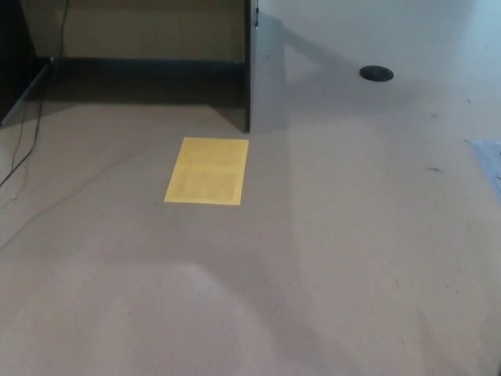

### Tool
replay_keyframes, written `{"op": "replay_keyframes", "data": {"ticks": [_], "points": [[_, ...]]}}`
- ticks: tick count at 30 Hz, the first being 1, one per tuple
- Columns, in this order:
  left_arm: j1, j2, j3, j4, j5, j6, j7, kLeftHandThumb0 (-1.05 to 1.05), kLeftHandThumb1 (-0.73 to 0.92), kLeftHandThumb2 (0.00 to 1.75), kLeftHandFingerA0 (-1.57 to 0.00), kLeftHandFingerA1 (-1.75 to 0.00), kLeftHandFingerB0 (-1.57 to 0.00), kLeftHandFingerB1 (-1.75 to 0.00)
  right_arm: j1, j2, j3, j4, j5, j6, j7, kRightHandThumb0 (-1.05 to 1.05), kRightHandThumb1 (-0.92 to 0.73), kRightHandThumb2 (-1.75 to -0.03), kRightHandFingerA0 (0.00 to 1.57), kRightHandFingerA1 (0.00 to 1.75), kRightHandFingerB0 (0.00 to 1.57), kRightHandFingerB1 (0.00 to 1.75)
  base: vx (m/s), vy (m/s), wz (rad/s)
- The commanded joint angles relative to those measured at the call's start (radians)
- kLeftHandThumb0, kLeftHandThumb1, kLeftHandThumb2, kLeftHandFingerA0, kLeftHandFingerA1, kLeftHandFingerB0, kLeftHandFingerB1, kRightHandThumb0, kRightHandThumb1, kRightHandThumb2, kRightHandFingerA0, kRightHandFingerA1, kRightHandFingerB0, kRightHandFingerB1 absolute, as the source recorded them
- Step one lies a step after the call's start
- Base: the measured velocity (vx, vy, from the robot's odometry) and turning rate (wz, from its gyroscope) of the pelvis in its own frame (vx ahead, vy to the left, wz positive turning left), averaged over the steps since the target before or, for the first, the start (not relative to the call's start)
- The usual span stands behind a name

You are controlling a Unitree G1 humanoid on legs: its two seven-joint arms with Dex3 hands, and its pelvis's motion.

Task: A person is holding a plastic bag and the robot extends its left hand to grab the bag by hooking its thumb into the holes at the top and brings its hand down by its side. Then it extends its arm again to hand the plastic bag back to the person.

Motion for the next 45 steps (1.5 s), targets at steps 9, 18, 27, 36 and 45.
{"op": "replay_keyframes", "data": {"ticks": [9,18,27,36,45], "points": [[-0.016,0.079,-0.067,0.069,0.116,-0.326,0.252,-0.57,0.42,0.70,-0.27,-0.45,-0.17,-0.37,-0.026,-0.062,0.034,0.089,-0.044,-0.192,-0.081,-0.32,-0.68,-0.60,0.83,0.64,0.66,0.44,0.00,0.000,0.00],[0.024,0.099,0.034,-0.247,0.058,-0.449,0.233,-0.53,0.47,0.54,-0.27,-0.33,-0.24,-0.29,-0.040,-0.058,0.035,0.108,-0.039,-0.209,-0.087,-0.33,-0.68,-0.61,0.81,0.58,0.66,0.45,0.00,0.000,0.00],[0.083,0.104,0.177,-0.859,-0.045,-0.325,0.091,-0.29,0.26,0.85,-0.07,-0.51,-0.05,-0.49,-0.050,-0.060,0.038,0.106,-0.047,-0.214,-0.087,-0.32,-0.68,-0.61,0.83,0.63,0.65,0.44,0.00,0.000,0.00],[-0.064,0.104,0.214,-1.231,0.001,-0.174,0.003,-0.32,0.26,0.86,-0.02,-0.51,0.00,-0.47,-0.068,-0.060,0.038,0.115,-0.044,-0.210,-0.083,-0.30,-0.67,-0.60,0.82,0.61,0.66,0.45,0.00,0.000,0.00],[-0.218,0.076,0.190,-1.445,0.017,-0.022,-0.080,-0.59,0.39,0.71,-0.06,-0.27,-0.09,-0.29,-0.059,-0.062,0.036,0.117,-0.041,-0.221,-0.081,-0.30,-0.68,-0.60,0.79,0.59,0.65,0.45,0.00,0.000,0.00]]}}
